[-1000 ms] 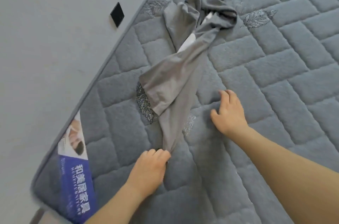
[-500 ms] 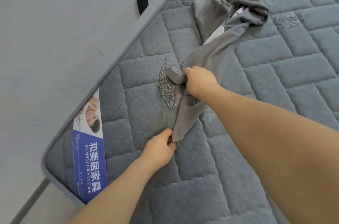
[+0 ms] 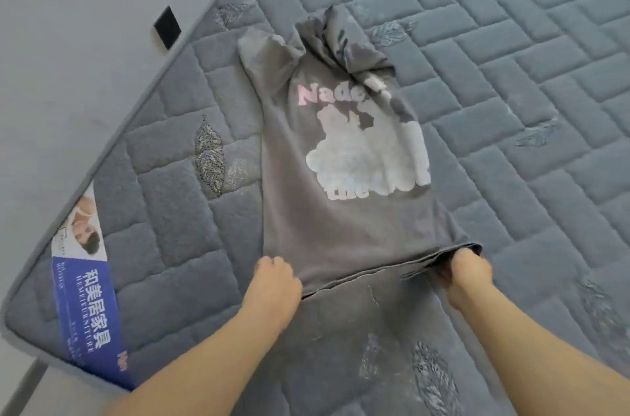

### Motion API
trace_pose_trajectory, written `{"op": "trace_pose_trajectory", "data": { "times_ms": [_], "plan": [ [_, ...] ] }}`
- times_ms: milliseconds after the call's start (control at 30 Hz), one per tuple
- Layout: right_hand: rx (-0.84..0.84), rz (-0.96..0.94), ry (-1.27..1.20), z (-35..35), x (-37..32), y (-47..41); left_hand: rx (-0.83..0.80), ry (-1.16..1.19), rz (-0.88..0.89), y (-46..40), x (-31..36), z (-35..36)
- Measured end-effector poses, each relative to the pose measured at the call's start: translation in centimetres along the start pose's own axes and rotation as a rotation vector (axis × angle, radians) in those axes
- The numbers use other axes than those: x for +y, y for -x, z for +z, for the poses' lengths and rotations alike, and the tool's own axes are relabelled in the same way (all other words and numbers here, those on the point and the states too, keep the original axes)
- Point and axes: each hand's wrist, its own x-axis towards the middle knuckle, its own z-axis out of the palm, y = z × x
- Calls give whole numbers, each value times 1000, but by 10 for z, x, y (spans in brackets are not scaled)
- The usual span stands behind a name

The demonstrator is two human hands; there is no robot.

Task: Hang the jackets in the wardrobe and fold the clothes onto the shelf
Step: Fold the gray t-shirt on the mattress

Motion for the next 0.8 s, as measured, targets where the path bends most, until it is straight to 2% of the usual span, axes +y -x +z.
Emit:
{"op": "trace_pose_trajectory", "data": {
  "times_ms": [67,133,200,333,433,500,533,600,667,700,733,800],
  "plan": [
    [-128,105,-45,-11,-10,-8,105,-11,66,-7,16,-9],
    [-251,-42,168,-10,-15,-15,141,8,159,-18,30,-16],
    [-337,-421,479,-11,-11,-15,-12,33,177,-28,43,-15],
    [-385,-1221,1285,-59,-7,-21,-413,107,25,-22,57,5],
    [-362,-1696,1511,-116,-21,-28,-691,135,-21,-5,55,13],
    [-378,-1913,1640,-149,-26,-26,-837,52,6,3,58,12],
    [-423,-1933,1739,-161,-22,-23,-887,14,19,7,63,6],
    [-602,-1704,2053,-172,-5,-15,-913,42,22,10,75,-9],
    [-800,-1185,2292,-168,23,-10,-876,161,-29,2,85,-25],
    [-809,-953,2310,-161,33,-8,-817,223,-37,-8,87,-33],
    [-784,-830,2268,-151,37,-9,-714,287,-32,-20,86,-38],
    [-669,-781,2025,-128,34,-15,-425,386,-8,-47,79,-52]
  ]
}}
